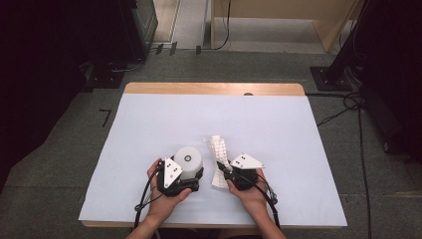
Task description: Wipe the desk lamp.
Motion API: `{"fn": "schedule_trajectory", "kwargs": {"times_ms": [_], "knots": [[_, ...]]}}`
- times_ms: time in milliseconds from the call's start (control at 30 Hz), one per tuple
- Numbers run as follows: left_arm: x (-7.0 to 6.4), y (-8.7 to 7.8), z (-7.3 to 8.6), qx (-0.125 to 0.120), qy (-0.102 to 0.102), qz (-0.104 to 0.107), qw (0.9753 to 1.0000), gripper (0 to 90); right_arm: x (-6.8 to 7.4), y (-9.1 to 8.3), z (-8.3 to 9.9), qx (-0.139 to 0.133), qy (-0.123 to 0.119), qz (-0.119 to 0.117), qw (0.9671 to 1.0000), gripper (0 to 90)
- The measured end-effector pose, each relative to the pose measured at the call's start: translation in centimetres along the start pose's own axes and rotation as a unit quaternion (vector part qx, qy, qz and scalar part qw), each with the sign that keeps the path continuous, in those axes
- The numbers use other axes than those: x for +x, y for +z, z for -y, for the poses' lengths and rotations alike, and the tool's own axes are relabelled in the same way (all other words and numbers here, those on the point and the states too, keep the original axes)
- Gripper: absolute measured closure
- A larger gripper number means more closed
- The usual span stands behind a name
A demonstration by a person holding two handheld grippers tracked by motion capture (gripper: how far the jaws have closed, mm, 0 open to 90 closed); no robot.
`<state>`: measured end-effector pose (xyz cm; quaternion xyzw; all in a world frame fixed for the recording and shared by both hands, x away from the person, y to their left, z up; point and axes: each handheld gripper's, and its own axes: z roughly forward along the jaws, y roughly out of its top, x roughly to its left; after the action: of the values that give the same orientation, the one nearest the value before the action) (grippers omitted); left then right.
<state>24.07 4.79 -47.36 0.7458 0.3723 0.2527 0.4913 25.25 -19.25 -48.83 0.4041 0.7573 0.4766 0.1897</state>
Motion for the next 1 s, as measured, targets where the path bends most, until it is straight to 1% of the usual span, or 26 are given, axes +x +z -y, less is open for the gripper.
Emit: {"fn": "schedule_trajectory", "kwargs": {"times_ms": [33, 100, 133, 167, 200, 233, 267, 333, 400, 467, 533, 633, 667, 733, 800, 833, 867, 900, 1000], "knots": [[0.3, -0.1, -0.1, 0.000, -0.006, 0.008, 0.9999, 8.7, 0.1, 0.1, 0.0, -0.002, -0.002, 0.000, 1.0000, 76.8], [0.9, -0.3, -0.3, -0.006, -0.021, 0.032, 0.9992, 8.8, 0.4, 0.1, 0.0, -0.001, -0.005, -0.003, 1.0000, 76.8], [1.3, -0.5, -0.6, -0.017, -0.029, 0.052, 0.9981, 8.8, 0.5, 0.1, 0.0, -0.001, -0.006, -0.004, 1.0000, 76.8], [1.5, -0.7, -0.8, -0.024, -0.033, 0.063, 0.9971, 8.8, 0.8, 0.1, 0.0, -0.001, -0.009, -0.008, 0.9999, 76.8], [1.7, -0.9, -1.1, -0.032, -0.035, 0.082, 0.9954, 8.8, 0.9, 0.0, -0.1, 0.000, -0.011, -0.011, 0.9999, 76.8], [1.8, -1.1, -1.2, -0.035, -0.035, 0.094, 0.9944, 8.8, 1.3, 0.0, -0.3, -0.003, -0.014, -0.016, 0.9998, 76.8], [1.8, -1.1, -1.4, -0.036, -0.033, 0.103, 0.9935, 8.8, 1.6, -0.1, -0.5, -0.006, -0.017, -0.021, 0.9996, 76.8], [1.7, -1.1, -1.4, -0.032, -0.023, 0.118, 0.9923, 8.8, 2.2, -0.2, -1.0, -0.014, -0.021, -0.034, 0.9991, 76.9], [1.6, -1.0, -1.3, -0.026, -0.014, 0.122, 0.9921, 8.8, 2.7, -0.5, -1.4, -0.025, -0.029, -0.043, 0.9983, 76.9], [1.6, -0.8, -1.1, -0.017, -0.015, 0.128, 0.9915, 8.8, 3.0, -0.9, -1.9, -0.031, -0.039, -0.041, 0.9979, 76.9], [1.6, -0.7, -1.1, -0.012, -0.017, 0.136, 0.9904, 8.8, 3.1, -1.6, -2.5, -0.046, -0.037, -0.045, 0.9972, 76.9], [1.3, -0.7, -1.1, -0.010, -0.003, 0.139, 0.9902, 8.8, 3.1, -2.7, -3.3, -0.068, -0.051, -0.046, 0.9953, 76.9], [1.3, -0.7, -1.1, -0.010, -0.003, 0.139, 0.9902, 8.8, 3.1, -3.0, -3.5, -0.072, -0.059, -0.046, 0.9946, 76.9], [1.6, -0.9, -1.4, -0.015, -0.009, 0.140, 0.9900, 8.8, 3.2, -3.1, -3.5, -0.071, -0.071, -0.044, 0.9940, 76.9], [2.2, -1.2, -1.6, -0.023, -0.023, 0.143, 0.9892, 8.8, 3.4, -2.7, -3.1, -0.060, -0.068, -0.051, 0.9946, 76.8], [2.7, -1.4, -1.8, -0.029, -0.032, 0.141, 0.9891, 8.8, 3.5, -2.4, -2.9, -0.056, -0.072, -0.053, 0.9945, 76.8], [3.1, -1.6, -1.9, -0.033, -0.040, 0.140, 0.9888, 8.8, 3.7, -2.0, -2.5, -0.043, -0.069, -0.055, 0.9952, 76.8], [3.3, -1.7, -2.0, -0.036, -0.046, 0.139, 0.9886, 8.8, 3.7, -1.5, -2.1, -0.033, -0.069, -0.062, 0.9952, 76.8], [3.7, -1.8, -2.0, -0.039, -0.056, 0.142, 0.9875, 8.9, 3.5, -0.7, -1.6, -0.011, -0.063, -0.067, 0.9957, 76.8]]}}
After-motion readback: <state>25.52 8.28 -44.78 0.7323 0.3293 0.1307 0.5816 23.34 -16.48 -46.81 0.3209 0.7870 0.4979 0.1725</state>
